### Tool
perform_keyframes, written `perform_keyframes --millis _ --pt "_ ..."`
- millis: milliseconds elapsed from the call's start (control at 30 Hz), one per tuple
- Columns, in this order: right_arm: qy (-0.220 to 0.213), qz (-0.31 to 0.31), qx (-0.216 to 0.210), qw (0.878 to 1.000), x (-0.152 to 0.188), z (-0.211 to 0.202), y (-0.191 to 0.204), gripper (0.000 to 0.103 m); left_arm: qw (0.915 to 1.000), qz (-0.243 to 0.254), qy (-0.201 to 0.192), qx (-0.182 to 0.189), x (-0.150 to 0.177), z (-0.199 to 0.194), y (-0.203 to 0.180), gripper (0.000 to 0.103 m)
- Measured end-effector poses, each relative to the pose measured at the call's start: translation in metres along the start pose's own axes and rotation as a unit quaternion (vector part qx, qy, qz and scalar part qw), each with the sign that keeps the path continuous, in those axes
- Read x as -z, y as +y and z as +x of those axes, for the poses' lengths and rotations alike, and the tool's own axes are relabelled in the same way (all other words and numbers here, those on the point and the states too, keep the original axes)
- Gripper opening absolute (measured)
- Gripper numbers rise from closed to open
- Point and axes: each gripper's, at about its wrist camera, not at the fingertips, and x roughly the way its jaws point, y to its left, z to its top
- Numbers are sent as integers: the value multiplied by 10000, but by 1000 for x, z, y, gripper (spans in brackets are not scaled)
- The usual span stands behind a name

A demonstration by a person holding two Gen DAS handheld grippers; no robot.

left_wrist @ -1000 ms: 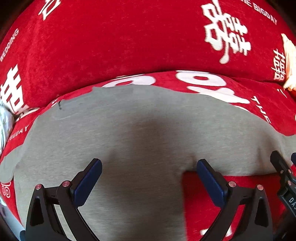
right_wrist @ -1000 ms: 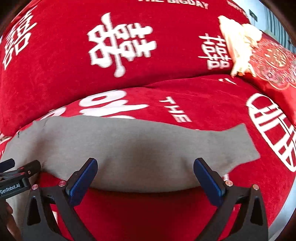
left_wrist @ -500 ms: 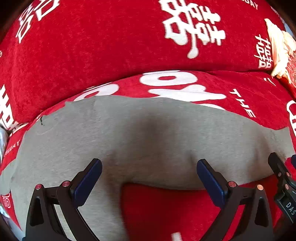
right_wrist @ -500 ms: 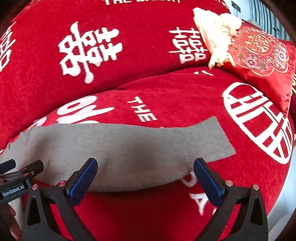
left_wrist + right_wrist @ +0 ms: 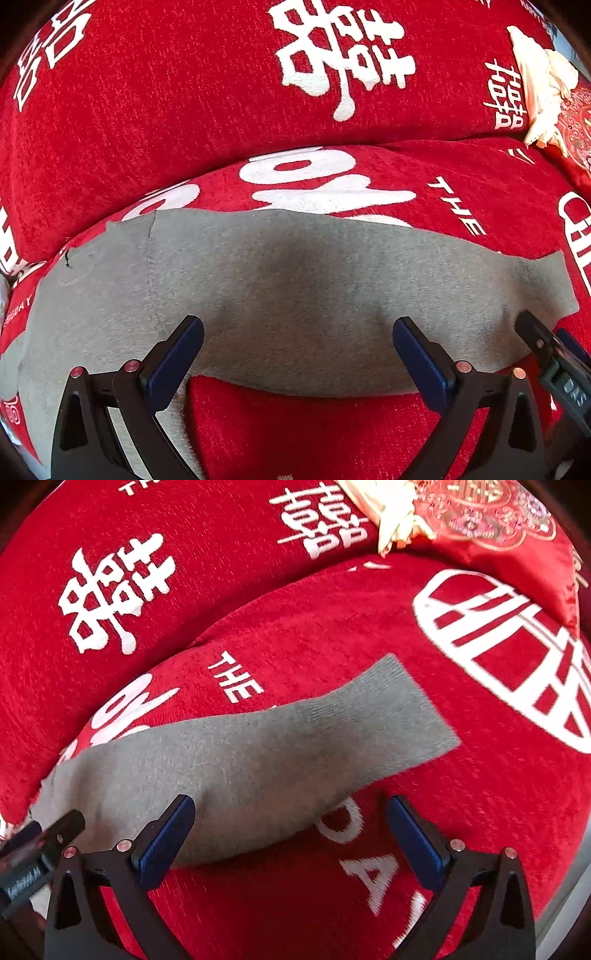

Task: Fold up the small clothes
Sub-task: 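Move the right gripper along the grey sleeve toward its cuff, then close the right gripper on the sleeve cuff and lift it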

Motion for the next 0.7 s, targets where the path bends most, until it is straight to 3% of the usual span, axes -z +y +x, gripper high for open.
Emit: perform_keyframes --millis 167,400,433,467,500,533,633,700 --pt "67 140 -148 9998 -11 16 0 103 10000 35 -45 -31 -1 -3 0 103" --pt "-176 384 -436 9982 -23 18 -10 102 10000 -19 -20 -59 -2 -1 6 103" --pt "-245 367 -411 9982 -23 16 -10 94 10000 -24 -5 -66 -1 0 7 103" --pt "-280 335 -347 9984 -23 16 -9 76 10000 -33 12 -72 -1 1 7 103" --pt "-241 247 -251 9991 -23 17 -9 65 10000 -43 32 -68 -1 2 7 103" --pt "-146 166 -205 9995 -23 19 -9 44 10000 -44 47 -64 0 3 7 103" --pt "-54 323 -305 9990 -23 23 -20 31 10000 -34 69 -58 1 5 5 103" --pt "-189 239 -152 9994 -25 17 -21 20 9999 -14 78 -61 1 6 3 103"
